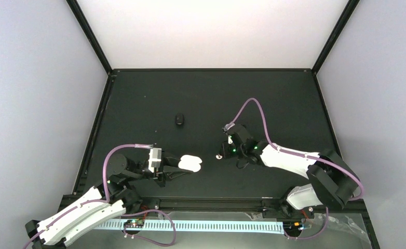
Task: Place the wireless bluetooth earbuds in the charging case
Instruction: Adjust the earbud at the center of the board.
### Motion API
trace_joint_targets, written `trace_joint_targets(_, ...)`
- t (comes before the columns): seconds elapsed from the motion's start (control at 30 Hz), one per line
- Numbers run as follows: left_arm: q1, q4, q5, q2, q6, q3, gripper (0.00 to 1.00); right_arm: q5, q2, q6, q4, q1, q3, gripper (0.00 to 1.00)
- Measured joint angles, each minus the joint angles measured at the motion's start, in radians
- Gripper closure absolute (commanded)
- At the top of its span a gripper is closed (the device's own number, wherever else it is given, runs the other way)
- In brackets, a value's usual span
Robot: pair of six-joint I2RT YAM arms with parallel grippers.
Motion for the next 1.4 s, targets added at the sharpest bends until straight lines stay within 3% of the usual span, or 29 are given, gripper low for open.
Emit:
trace_joint_targets(0.3, 0.0, 0.0, 0.0, 0.0, 0.0, 0.0, 0.99, -0.023, 0.063, -0.068, -0.038, 0.045, 0.027, 0.74)
trace_joint_targets(0.9, 0.0, 0.0, 0.0, -0.002, 0.0, -0.001, 0.99, -0.01, 0.109, 0.366, 0.149, 0.043, -0.063, 0.79)
trace_joint_targets(1.4, 0.0, -0.002, 0.0, -0.014, 0.0, -0.006, 0.98, 0.03, 0.091, 0.486, 0.183, 0.027, -0.103, 0.81)
